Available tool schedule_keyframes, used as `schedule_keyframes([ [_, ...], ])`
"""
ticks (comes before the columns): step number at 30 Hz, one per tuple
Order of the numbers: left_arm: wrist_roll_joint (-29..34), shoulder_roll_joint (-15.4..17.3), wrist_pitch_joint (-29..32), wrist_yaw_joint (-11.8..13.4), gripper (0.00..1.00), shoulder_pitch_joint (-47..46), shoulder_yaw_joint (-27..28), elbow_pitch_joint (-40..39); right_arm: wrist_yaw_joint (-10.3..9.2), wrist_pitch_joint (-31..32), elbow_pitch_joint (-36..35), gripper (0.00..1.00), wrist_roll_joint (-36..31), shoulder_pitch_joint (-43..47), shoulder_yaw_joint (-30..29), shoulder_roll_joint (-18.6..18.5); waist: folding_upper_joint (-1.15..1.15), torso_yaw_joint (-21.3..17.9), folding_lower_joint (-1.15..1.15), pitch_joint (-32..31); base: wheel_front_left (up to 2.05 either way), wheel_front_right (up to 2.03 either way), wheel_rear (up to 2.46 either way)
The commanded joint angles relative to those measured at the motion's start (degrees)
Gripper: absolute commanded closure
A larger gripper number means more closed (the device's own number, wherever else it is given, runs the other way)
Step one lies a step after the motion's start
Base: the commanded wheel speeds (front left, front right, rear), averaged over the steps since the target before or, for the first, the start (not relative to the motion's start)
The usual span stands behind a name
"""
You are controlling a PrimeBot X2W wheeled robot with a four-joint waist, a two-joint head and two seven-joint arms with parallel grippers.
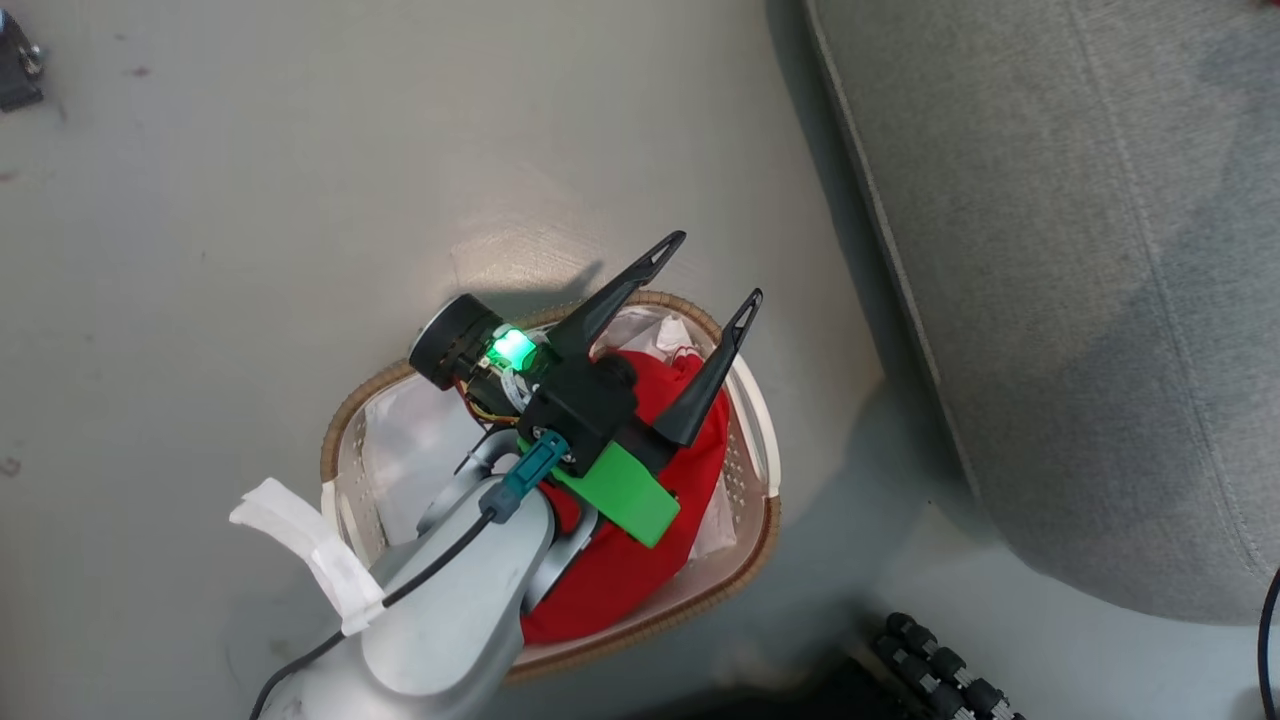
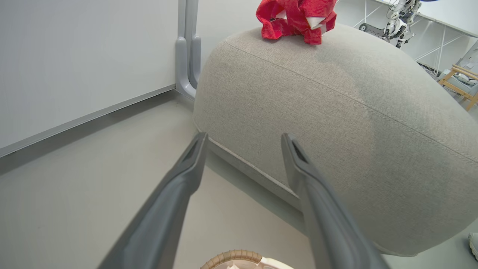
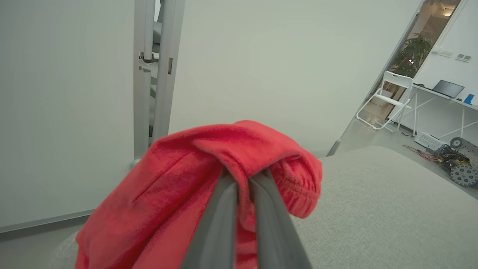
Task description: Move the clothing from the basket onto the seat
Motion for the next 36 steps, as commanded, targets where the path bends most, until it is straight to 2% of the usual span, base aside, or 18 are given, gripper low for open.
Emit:
schedule_keyframes([
  [1, 0.28, -0.21, -0.04, -0.14, 0.0, -1.26, 0.44, -0.34, -0.06, -0.12, 0.93, 1.0, -0.77, -0.33, -0.38, 0.08, 0.0, 3.26, -0.01, 5.0, 0.0, 0.0, 0.0],
  [7, 0.53, -0.01, -0.04, -0.14, 0.0, -0.24, 0.9, -0.4, -0.06, -0.12, 5.6, 1.0, -3.39, 2.26, -2.4, 1.31, 0.0, 3.51, -0.01, 6.29, 0.0, 0.0, 0.0],
  [12, 0.14, -0.31, -0.04, -0.14, 0.0, 0.39, 1.59, -0.29, -0.06, -0.12, 5.93, 0.99, -4.85, 4.31, -3.65, 2.45, 0.0, 3.16, -0.01, 6.09, 0.0, 0.0, 0.0],
  [13, 0.08, -0.38, -0.04, -0.14, 0.0, 0.45, 1.68, -0.25, -0.06, -0.12, 5.63, 0.78, -4.91, 4.65, -3.95, 2.57, 0.0, 3.05, -0.01, 5.98, 0.0, 0.0, 0.0],
  [15, -0.07, -0.44, -0.04, -0.14, 0.0, 0.59, 1.84, -0.03, -0.06, -0.11, 4.91, 0.45, -5.33, 5.56, -4.38, 3.25, 0.0, 2.78, -0.01, 5.59, 0.0, 0.0, 0.0],
  [16, -0.16, -0.45, -0.03, -0.14, 0.0, 0.67, 1.95, 0.09, -0.06, -0.11, 4.61, 0.0, -5.48, 6.08, -4.37, 3.76, 0.0, 2.58, -0.01, 5.26, 0.0, 0.0, 0.0],
  [26, -0.99, -0.96, -0.04, -0.15, 0.0, 2.05, 2.96, 0.44, -0.06, -0.12, 1.13, 0.0, -4.74, 12.76, -1.77, 6.09, 0.0, 1.74, -0.01, -0.03, 0.0, 0.0, 0.0],
  [36, -2.65, -1.46, -0.04, -0.15, 0.0, 6.2, 6.68, 0.79, -0.06, -0.12, 0.73, 0.0, -4.68, 17.65, 4.86, 6.14, 0.0, 3.15, -0.01, -10.69, 0.0, 0.0, 0.0],
])
